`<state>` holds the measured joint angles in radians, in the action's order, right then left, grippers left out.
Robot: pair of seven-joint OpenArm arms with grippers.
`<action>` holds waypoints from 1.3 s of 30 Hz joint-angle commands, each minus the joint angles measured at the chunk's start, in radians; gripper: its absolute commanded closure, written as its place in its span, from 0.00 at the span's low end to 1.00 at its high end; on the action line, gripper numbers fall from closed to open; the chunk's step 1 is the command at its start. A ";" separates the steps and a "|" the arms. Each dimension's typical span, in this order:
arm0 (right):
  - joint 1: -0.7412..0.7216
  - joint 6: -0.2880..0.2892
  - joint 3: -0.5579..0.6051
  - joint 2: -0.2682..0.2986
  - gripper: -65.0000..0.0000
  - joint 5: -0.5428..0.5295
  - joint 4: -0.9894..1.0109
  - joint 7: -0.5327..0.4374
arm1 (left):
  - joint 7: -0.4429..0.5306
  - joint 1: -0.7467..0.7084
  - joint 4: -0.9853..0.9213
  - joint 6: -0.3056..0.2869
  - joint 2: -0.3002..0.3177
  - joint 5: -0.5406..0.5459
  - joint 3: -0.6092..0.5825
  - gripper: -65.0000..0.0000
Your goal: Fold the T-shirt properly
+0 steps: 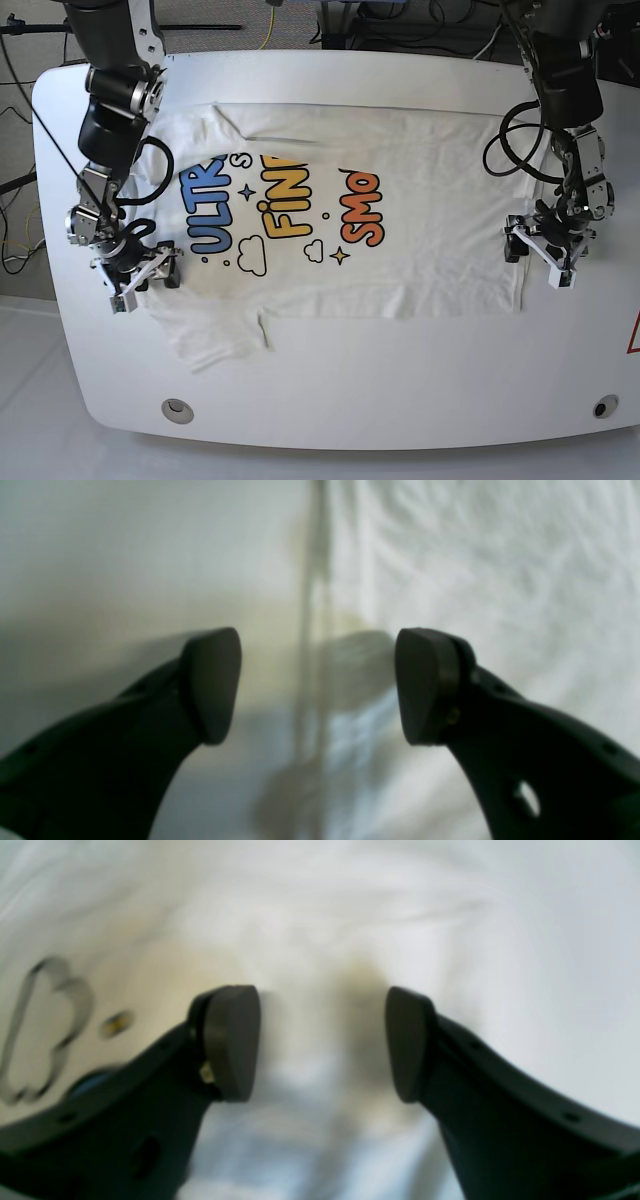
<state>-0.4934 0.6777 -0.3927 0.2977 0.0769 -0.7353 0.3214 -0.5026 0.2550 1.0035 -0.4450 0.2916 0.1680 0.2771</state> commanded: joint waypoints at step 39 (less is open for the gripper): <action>0.132 0.020 -0.011 -0.013 0.41 -0.048 -0.320 0.134 | -0.025 -0.054 0.195 -0.103 -0.014 0.115 0.141 0.28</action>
<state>-0.3122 0.6926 -0.4042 0.2745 0.0391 -1.0538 0.4805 -0.5484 0.1665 1.1744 -0.5404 0.2722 0.2665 0.4179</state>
